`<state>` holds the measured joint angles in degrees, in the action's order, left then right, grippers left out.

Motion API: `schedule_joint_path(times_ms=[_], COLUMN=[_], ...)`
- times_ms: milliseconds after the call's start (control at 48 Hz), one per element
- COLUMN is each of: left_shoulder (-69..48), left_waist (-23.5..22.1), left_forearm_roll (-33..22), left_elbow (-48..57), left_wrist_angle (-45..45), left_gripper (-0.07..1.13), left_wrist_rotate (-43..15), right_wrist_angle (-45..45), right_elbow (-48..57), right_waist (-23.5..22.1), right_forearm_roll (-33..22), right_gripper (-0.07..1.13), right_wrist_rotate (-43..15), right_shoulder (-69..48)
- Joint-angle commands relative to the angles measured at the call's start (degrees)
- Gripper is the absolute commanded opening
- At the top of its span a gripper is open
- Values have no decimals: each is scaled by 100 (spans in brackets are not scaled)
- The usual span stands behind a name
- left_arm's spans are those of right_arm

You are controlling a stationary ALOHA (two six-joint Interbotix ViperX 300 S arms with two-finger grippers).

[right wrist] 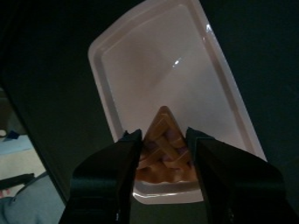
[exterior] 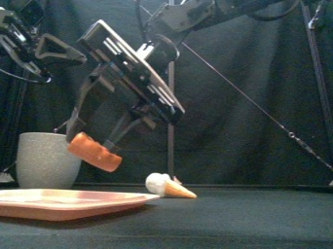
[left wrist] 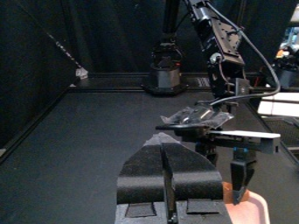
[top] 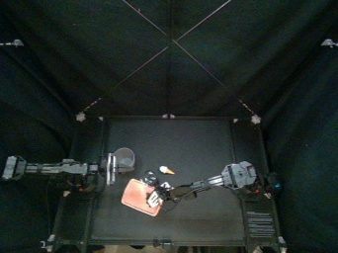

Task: Pick the pie then place it on the pink plate
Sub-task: Drop pie on the pink plate and return to neutral

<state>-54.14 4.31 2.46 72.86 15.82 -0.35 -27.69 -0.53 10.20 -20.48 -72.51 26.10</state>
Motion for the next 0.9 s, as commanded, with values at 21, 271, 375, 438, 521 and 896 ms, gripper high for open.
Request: schedule_joint_path(times_ms=[21,271,375,438,521,896], left_shoulder=[18,-18,-18,-18,-18,-26], left_waist=[9,9,18,9,9,9], left_forearm_roll=[70,105,105,97,97,97], left_elbow=[-70,-70,-70,-79,-70,-79], left_wrist_angle=[26,26,26,26,26,26], left_gripper=[2,2,2,2,2,2], left_wrist_rotate=[-9,-9,-9,-9,0,0], right_wrist_angle=[-290,-1055,-1125,-1125,-1107,-563], right_elbow=[-422,-747,-712,-615,-360,1608], right_waist=[9,9,26,35,132,448], right_forearm_roll=[-88,-62,-132,-299,-765,-3516], right_gripper=[82,107,106,106,106,106], right_wrist_rotate=[79,606,668,642,606,-483], right_shoulder=[44,202,35,-105,-404,-2171])
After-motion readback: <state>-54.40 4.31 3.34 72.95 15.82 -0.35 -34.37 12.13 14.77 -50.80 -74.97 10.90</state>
